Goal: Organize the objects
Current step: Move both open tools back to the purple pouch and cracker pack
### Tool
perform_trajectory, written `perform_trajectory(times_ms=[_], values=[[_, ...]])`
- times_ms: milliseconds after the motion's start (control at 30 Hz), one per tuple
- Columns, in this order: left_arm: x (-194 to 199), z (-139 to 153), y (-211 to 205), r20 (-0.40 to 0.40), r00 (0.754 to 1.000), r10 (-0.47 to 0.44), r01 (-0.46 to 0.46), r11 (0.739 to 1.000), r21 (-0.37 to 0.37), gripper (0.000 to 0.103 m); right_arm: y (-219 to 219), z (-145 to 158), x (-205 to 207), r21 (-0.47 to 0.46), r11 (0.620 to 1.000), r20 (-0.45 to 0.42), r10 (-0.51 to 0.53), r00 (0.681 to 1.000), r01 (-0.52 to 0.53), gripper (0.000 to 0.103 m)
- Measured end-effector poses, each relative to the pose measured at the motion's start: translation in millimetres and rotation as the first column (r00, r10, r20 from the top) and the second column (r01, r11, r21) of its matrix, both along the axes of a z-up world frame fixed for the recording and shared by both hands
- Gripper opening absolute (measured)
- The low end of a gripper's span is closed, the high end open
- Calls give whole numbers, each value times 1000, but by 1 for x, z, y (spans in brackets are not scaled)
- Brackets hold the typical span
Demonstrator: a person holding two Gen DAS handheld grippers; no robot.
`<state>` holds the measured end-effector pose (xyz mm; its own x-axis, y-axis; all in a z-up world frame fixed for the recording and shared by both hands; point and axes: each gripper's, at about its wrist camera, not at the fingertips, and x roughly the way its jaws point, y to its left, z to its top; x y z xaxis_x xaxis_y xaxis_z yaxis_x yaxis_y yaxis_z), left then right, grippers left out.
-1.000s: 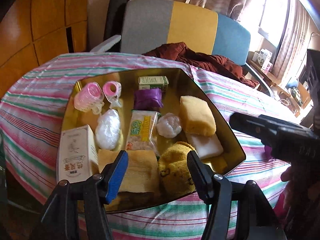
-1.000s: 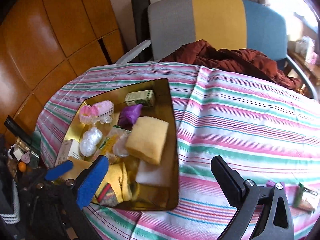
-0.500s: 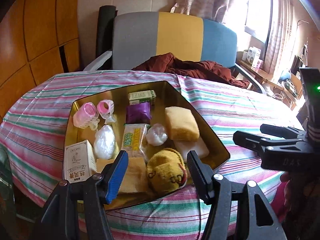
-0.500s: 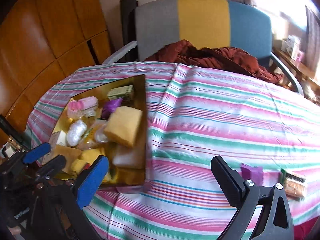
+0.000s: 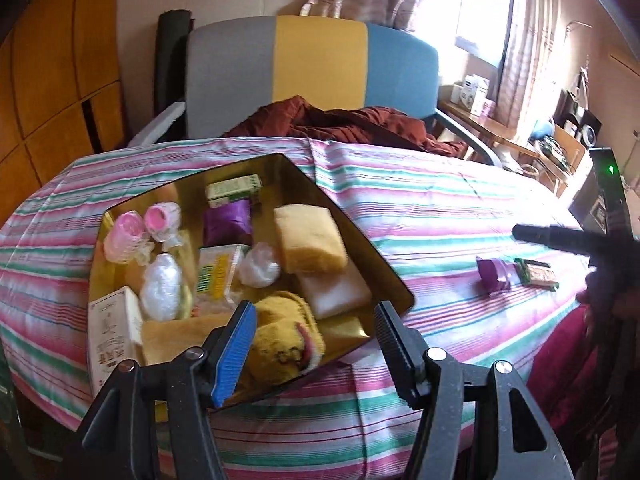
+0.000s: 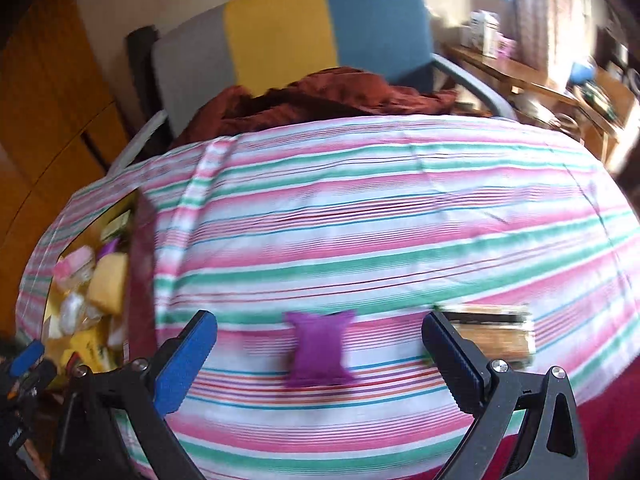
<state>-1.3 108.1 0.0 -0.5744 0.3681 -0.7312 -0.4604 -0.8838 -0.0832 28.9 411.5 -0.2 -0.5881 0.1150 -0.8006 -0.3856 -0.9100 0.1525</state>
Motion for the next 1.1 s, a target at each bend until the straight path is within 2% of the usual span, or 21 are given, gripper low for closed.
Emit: perform_trajectory(times_ms=[133,267,333,400,433,700,967,1100], values=[[5,4,20,-6,998,-68,68,998,0,62,55,2,16,-27,989,-11,-147,989,146,103],[11,7,52,-5,987,-161,161,987,-3,62,102,-7,32,-68,956,-19,-287,958,285,103],[14,7,70,-2,979,-206,206,979,-9,62,120,-15,41,-131,928,-15,-354,935,349,103],[15,4,89,23,968,-249,249,968,-21,62,129,-16,47,-216,900,-52,-399,916,379,103],[14,1,99,37,964,-262,263,964,-24,62,131,-16,48,-225,894,-63,-411,909,389,103],[14,-25,175,148,920,-364,370,929,-15,62,127,-18,44,-258,898,-75,-387,919,357,103],[-2,-43,231,213,904,-369,376,927,11,63,128,-20,44,-273,901,-76,-370,926,337,103],[-13,-57,253,244,904,-351,364,931,-9,63,126,-21,40,-270,905,-68,-358,931,328,103]])
